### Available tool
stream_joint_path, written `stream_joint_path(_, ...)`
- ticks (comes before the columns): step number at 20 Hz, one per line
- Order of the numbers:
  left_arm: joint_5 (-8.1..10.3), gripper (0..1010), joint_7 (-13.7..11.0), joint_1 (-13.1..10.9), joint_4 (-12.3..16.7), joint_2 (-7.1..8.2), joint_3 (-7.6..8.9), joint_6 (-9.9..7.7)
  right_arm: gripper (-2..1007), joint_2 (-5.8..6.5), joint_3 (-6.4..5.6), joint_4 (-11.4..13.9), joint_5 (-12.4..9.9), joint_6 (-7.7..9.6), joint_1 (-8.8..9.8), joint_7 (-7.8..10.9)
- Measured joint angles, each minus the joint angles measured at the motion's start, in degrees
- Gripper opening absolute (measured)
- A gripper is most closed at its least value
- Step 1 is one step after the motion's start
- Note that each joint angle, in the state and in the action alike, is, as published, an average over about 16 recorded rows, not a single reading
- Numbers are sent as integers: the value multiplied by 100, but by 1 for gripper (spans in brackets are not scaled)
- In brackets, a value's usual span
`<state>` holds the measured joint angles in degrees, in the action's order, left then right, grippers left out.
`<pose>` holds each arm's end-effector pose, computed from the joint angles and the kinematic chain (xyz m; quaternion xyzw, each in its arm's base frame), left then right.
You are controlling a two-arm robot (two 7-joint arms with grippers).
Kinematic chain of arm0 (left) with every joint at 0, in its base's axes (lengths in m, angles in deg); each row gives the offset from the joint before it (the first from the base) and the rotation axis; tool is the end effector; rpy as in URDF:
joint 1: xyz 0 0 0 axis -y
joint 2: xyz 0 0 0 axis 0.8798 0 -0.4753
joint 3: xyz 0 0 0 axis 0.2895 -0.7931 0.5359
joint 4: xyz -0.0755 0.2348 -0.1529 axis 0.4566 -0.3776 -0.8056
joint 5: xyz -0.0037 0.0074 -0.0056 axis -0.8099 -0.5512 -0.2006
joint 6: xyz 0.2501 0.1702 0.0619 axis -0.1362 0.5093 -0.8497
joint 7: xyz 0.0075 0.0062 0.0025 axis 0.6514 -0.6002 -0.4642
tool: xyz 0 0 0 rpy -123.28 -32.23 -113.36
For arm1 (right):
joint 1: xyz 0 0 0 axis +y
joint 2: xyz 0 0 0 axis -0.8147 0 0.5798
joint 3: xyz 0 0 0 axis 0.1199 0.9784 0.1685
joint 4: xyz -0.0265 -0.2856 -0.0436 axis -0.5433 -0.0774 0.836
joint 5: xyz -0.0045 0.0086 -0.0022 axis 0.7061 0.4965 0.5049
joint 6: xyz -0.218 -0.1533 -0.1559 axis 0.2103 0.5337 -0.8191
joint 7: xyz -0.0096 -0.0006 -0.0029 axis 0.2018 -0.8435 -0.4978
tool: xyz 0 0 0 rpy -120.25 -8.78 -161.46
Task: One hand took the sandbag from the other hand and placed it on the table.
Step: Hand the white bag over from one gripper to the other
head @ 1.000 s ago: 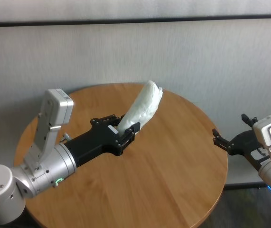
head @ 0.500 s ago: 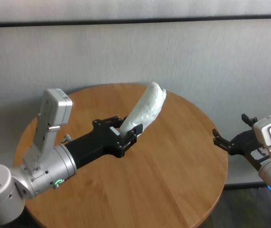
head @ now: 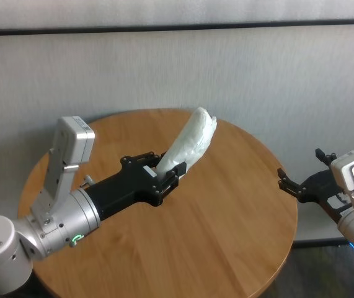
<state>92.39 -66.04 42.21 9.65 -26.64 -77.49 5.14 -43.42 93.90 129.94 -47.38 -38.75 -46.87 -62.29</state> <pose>0.3618 -0.0083 -0.2318 -0.0191 -0.0373 0.3045 0.9516 0.3580 -0.0825 -0.3022 -0.1416 -0.1324 -0.5799 0.7913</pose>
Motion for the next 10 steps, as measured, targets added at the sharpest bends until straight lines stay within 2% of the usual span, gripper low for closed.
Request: stream_joint_path(10, -19, 345, 14, -6, 3, -5, 4, 7, 1001, 0, 0, 0, 0, 0, 0, 0)
